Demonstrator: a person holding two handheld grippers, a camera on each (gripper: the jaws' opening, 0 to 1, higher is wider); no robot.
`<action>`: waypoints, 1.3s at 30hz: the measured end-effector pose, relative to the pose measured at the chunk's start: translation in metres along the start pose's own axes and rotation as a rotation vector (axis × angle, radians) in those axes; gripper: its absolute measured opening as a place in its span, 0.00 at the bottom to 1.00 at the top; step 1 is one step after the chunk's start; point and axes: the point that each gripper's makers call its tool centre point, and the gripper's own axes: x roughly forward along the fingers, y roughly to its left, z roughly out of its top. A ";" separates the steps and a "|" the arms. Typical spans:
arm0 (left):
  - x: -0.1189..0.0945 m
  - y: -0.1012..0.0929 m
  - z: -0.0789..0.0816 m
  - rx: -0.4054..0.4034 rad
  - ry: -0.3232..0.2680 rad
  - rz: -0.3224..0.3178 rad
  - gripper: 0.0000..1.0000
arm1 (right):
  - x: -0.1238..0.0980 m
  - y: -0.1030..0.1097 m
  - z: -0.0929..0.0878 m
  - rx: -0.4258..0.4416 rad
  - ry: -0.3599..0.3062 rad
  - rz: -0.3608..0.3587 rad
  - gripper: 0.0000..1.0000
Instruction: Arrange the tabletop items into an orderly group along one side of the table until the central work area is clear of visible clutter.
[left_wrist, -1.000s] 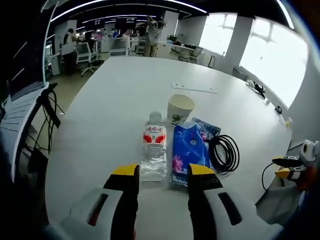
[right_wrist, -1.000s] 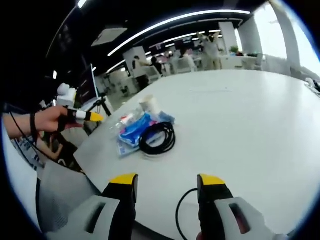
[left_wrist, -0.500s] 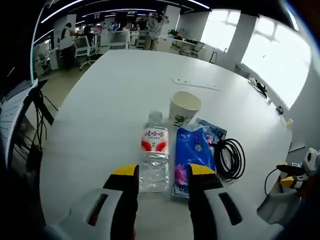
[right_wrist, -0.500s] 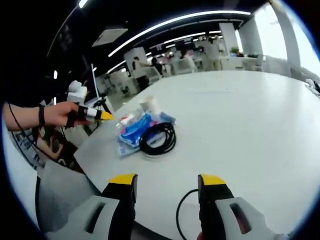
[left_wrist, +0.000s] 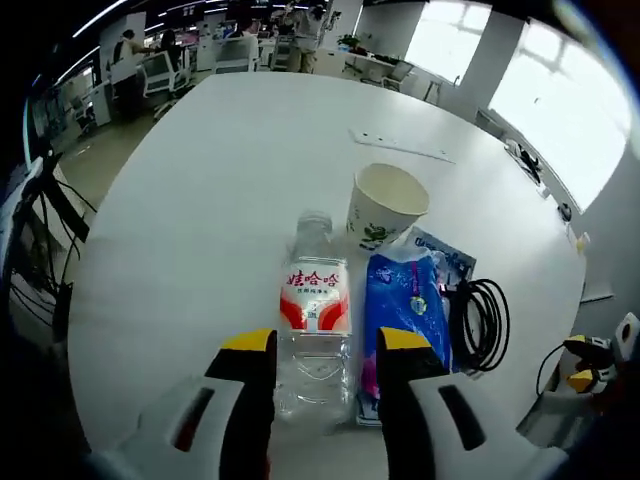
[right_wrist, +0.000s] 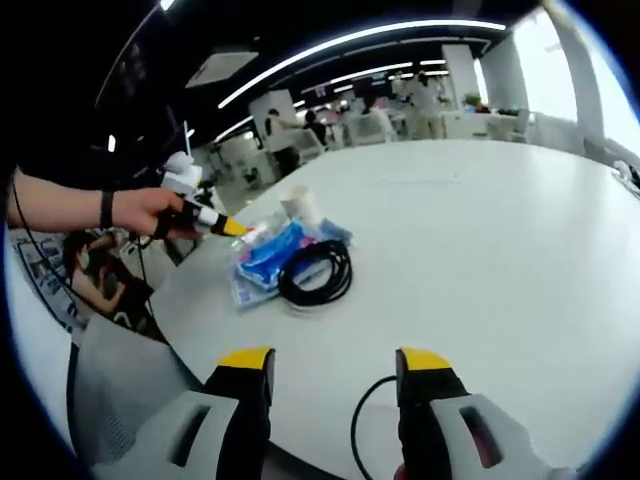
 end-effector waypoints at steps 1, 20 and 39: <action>0.001 0.001 0.001 0.003 0.009 0.003 0.38 | 0.000 0.000 0.000 -0.001 0.002 -0.001 0.49; 0.036 0.007 0.027 -0.008 0.173 -0.007 0.40 | 0.002 0.000 -0.006 0.025 0.028 0.004 0.48; 0.041 -0.006 0.011 0.079 0.209 -0.004 0.38 | 0.003 0.000 -0.009 0.039 0.046 0.009 0.48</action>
